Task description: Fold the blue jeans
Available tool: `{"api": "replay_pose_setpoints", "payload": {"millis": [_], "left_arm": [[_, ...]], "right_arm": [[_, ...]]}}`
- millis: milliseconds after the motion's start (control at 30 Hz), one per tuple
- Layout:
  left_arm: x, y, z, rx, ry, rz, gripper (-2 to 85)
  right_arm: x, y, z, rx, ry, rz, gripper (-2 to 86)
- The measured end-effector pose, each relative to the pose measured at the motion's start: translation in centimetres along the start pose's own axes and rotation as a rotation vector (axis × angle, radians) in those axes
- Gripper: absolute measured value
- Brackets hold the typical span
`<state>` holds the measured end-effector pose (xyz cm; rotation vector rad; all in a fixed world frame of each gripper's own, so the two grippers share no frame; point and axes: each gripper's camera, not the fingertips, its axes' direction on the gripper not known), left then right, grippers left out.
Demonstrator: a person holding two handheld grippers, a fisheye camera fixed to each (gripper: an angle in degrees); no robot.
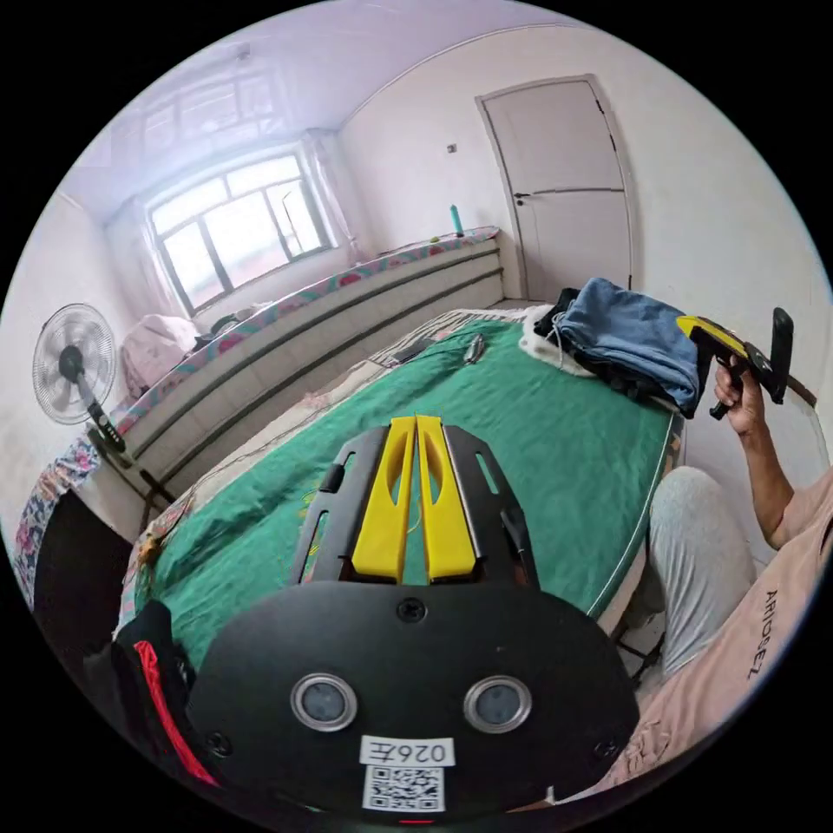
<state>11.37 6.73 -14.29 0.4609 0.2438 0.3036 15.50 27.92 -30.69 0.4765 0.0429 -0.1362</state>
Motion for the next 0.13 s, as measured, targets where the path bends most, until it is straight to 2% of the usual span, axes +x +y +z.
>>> {"api": "replay_pose_setpoints", "payload": {"millis": [133], "left_arm": [[-9.8,9.5,-11.6,0.050,-0.126,-0.283,-1.0]], "right_arm": [[-10.0,-4.6,4.6,-0.036,-0.265,-0.170,-0.9]]}}
